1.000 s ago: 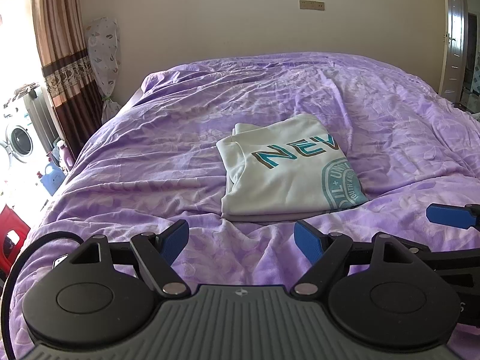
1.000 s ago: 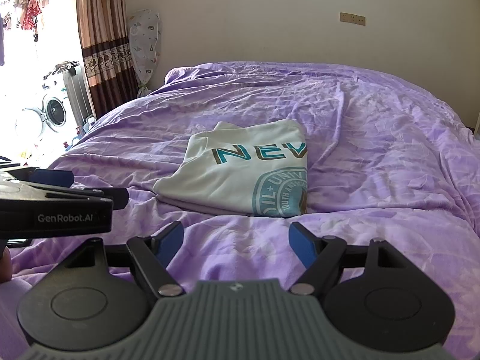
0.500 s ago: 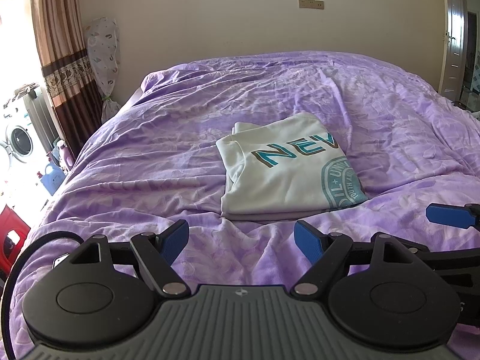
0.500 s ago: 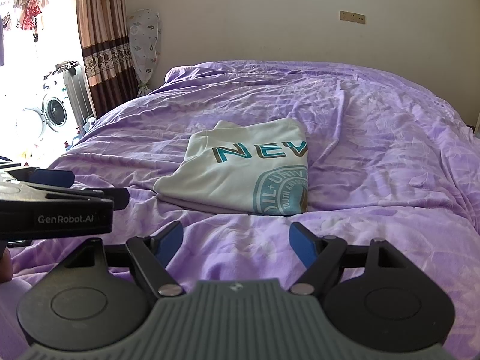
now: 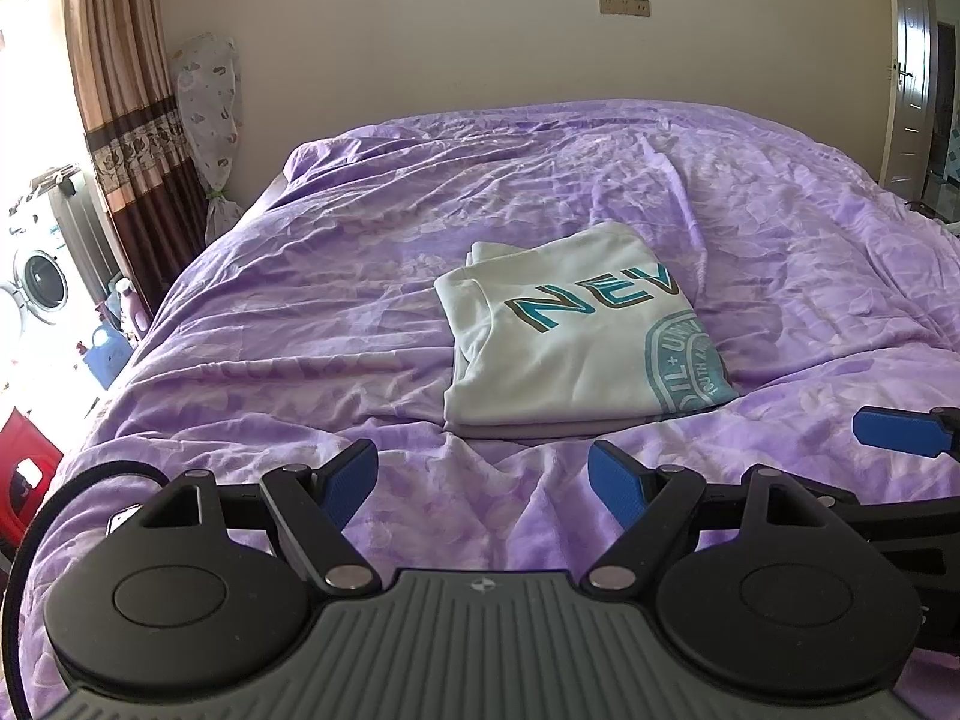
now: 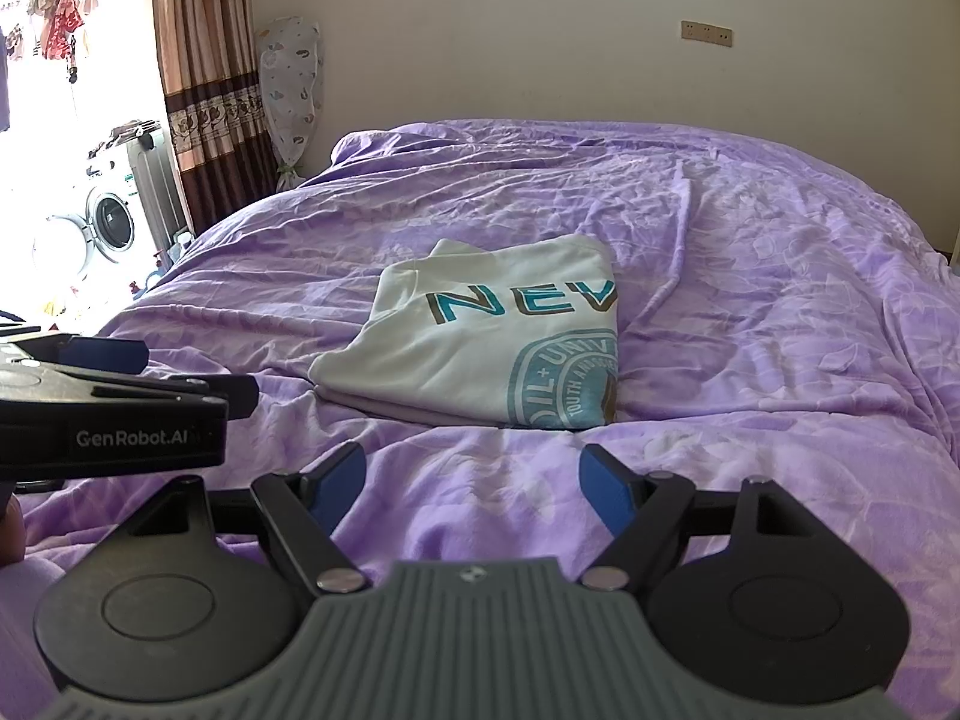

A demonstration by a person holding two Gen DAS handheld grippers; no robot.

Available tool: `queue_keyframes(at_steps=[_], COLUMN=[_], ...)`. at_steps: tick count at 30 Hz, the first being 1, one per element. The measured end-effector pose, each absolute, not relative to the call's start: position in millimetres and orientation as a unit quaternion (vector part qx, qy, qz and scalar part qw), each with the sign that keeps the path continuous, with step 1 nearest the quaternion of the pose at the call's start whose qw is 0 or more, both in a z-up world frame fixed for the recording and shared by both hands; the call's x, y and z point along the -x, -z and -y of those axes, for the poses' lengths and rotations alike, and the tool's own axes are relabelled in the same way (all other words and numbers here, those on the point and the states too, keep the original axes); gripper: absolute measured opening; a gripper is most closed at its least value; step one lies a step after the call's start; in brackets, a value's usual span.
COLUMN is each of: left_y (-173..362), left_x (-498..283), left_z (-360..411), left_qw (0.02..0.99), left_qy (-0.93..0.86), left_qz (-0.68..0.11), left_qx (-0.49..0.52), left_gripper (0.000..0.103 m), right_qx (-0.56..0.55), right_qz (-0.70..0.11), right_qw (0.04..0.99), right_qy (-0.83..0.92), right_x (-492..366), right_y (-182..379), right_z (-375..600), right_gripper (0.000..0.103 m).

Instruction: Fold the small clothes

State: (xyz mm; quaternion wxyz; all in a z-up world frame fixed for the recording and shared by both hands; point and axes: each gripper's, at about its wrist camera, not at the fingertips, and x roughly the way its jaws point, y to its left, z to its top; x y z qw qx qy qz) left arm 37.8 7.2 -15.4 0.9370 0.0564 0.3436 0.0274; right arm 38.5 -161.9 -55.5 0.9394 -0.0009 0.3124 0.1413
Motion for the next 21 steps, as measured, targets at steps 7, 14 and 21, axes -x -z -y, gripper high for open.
queue_keyframes(at_steps=[7,14,21], left_y=[17.1,16.7,15.3], left_x=[-36.5,-36.7,-37.4], left_z=[-6.2,-7.5,-8.8], left_qw=[0.937,0.937,0.937], left_qy=[-0.029,-0.029,-0.027], left_qz=[-0.344,-0.343,-0.344], left_qx=[-0.059,-0.060,-0.061], left_gripper=[0.093,0.093,0.093], right_qx=[0.001,0.001,0.000], right_qz=[-0.313,-0.313,-0.314], right_qw=[0.939,0.939,0.939], right_qy=[-0.143,-0.142,-0.142], right_x=[-39.1,-38.8,-39.0], right_y=[56.8,56.2,56.1], right_z=[162.6,162.3,162.2], right_gripper=[0.074,0.074,0.074])
